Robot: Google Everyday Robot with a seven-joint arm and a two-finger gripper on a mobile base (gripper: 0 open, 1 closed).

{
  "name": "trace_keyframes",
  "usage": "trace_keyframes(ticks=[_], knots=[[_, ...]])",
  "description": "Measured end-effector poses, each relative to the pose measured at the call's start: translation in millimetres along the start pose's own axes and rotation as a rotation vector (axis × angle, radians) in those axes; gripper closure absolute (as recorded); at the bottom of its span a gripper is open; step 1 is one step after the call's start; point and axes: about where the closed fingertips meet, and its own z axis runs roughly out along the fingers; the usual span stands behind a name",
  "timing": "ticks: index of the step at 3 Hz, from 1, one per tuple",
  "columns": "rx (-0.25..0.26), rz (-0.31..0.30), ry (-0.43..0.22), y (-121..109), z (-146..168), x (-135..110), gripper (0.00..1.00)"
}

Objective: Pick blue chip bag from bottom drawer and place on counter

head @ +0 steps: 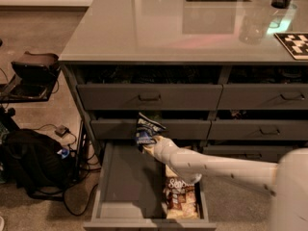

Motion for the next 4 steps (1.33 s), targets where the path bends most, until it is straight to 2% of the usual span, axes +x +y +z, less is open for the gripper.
trace_keyframes(ticks=[1,2,3,4], knots=[[0.026,-0.071,-0.009,27,-46,-30,1.0],[-0.033,-0.134,0.018,104,-71,-28,1.0],[-0.073,-0.158,0.047,132,-89,-4,1.0],[-0.076,-0.158,0.047,133,-89,-5,1.0]])
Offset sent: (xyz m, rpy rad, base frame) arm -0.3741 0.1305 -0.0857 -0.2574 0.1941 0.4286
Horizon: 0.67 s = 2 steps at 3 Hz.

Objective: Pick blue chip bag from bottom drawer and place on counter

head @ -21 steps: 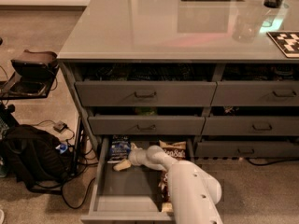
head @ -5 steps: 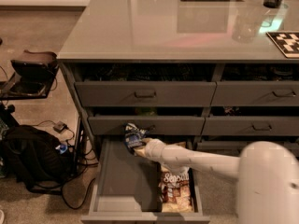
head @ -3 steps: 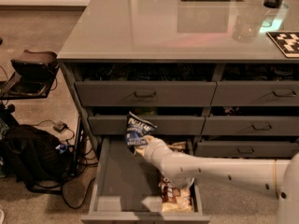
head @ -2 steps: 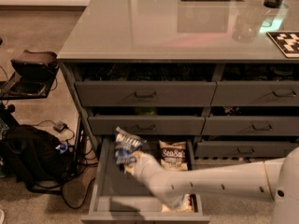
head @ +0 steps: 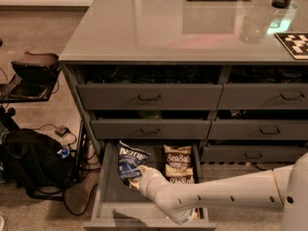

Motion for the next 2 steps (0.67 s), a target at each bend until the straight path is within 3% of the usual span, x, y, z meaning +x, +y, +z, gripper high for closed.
trace_keyframes(ticks=[1,2], knots=[[-0.041,-0.002,0.002,-8,-9,-10,1.0],[-0.111,-0.045,0.068,-36,-26,-24,1.0]])
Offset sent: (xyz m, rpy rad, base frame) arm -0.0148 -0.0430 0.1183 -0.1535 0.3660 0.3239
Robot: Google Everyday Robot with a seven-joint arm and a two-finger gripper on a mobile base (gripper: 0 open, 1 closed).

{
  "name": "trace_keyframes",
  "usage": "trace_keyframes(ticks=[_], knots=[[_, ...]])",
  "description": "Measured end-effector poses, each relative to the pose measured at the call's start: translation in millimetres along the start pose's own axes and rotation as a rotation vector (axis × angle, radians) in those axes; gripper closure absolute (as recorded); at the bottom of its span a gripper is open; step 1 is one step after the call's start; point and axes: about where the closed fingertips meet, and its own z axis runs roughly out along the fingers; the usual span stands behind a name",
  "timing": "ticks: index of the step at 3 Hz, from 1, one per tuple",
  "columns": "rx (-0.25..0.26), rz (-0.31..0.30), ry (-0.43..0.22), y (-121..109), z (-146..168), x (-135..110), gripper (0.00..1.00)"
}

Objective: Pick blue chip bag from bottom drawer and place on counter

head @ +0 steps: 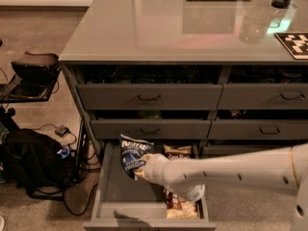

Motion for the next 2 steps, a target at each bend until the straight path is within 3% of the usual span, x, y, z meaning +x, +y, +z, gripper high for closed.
trace_keyframes(ticks=[1,2], knots=[[-0.087,-0.054,0.056,-12,-19,-30,1.0],[-0.107,-0.049,0.051,-23,-30,-58,1.0]])
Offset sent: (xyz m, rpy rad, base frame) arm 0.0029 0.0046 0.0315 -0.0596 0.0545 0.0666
